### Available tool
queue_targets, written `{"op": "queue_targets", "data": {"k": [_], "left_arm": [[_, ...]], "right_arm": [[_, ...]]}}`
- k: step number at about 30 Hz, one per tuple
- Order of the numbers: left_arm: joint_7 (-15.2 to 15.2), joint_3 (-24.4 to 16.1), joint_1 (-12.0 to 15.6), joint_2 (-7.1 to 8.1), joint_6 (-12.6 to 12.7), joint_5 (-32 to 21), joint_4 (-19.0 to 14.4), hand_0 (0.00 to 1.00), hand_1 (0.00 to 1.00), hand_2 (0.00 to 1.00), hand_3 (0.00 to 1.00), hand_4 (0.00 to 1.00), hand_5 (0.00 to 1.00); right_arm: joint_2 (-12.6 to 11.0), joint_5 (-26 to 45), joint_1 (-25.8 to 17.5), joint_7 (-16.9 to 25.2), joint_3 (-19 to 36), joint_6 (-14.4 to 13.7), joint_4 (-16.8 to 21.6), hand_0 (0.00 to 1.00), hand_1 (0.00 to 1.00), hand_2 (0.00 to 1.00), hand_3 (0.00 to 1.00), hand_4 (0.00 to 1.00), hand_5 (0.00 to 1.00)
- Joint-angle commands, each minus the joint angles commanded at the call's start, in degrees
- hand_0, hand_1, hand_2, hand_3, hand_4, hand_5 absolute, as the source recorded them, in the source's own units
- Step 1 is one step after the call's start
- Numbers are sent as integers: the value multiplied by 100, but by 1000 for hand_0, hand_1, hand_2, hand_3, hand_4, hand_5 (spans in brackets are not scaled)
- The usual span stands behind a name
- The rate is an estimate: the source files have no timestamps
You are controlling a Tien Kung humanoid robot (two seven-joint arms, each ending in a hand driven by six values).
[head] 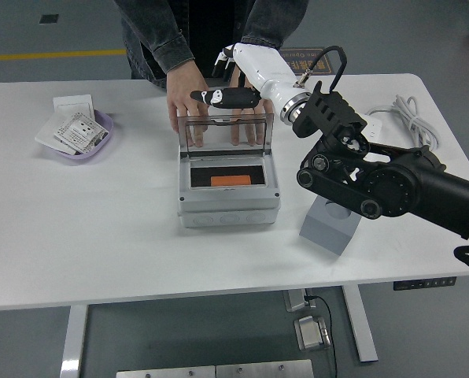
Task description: Pick up the cylinder from the cube,place it in the box,flap close box
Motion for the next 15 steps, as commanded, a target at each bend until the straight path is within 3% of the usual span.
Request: {"op": "queue_targets", "data": {"k": [7, 8, 13, 14, 15], "left_arm": [[6, -17, -6, 9, -7, 29, 0, 607, 701, 643, 632, 689, 231], [10, -29, -5, 10, -9, 42, 0, 607, 700, 641, 631, 687, 229], [16, -54, -4, 12, -13, 72, 0, 607, 700, 641, 631, 687, 229], [12, -49, -6, 11, -11, 68, 0, 607, 701, 640, 631, 688, 229], [11, -45, -7, 11, -11, 65, 0, 607, 701, 640, 631, 688, 229]], "right_arm": [[220, 554, 170, 125, -267, 19, -841, 214, 328, 454, 505, 987, 727], [242, 613, 175, 140, -304, 19, -929, 496, 476, 490, 505, 985, 735], [324, 767, 141, 188, -452, -8, -1104, 496, 476, 490, 505, 985, 735], [343, 797, 120, 199, -489, -21, -1117, 597, 540, 514, 510, 977, 748], [354, 810, 108, 205, -508, -29, -1121, 597, 540, 514, 510, 977, 748]]}}
